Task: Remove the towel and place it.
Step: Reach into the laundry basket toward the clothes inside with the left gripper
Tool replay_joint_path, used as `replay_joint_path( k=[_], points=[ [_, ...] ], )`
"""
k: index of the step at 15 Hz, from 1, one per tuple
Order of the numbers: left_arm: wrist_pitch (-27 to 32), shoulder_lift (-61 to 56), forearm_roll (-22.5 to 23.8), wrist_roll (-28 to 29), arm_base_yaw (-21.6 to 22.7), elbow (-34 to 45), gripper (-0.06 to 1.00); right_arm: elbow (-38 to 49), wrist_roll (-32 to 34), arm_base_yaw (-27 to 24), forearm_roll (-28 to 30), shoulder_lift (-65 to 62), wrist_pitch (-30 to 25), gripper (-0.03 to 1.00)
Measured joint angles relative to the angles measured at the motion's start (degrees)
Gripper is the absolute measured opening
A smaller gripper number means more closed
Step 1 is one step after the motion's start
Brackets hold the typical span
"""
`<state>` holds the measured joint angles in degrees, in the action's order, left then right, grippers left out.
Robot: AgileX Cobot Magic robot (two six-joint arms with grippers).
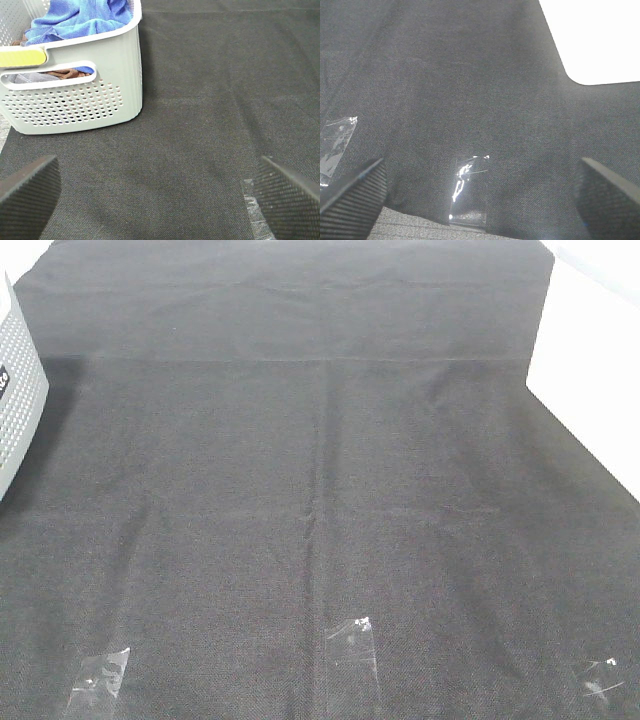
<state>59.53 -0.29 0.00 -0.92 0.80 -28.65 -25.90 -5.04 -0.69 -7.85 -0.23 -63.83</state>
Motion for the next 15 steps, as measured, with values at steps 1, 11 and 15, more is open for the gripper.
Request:
replay_joint_path(
  k=[1,11,15],
  points=[
    [0.00,0.00,0.00,0.00,0.00,0.00,0.99,0.00,0.00,0.00,0.00,0.00,0.00,0.96],
    [0.00,0.00,3.09,-0.17,0.00,0.00,0.99,0.00,0.00,0.00,0.00,0.00,0.00,0.96],
    [0.00,0.00,3.09,-0.17,0.00,0.00,0.99,0.00,0.00,0.00,0.00,0.00,0.00,0.96]
  ],
)
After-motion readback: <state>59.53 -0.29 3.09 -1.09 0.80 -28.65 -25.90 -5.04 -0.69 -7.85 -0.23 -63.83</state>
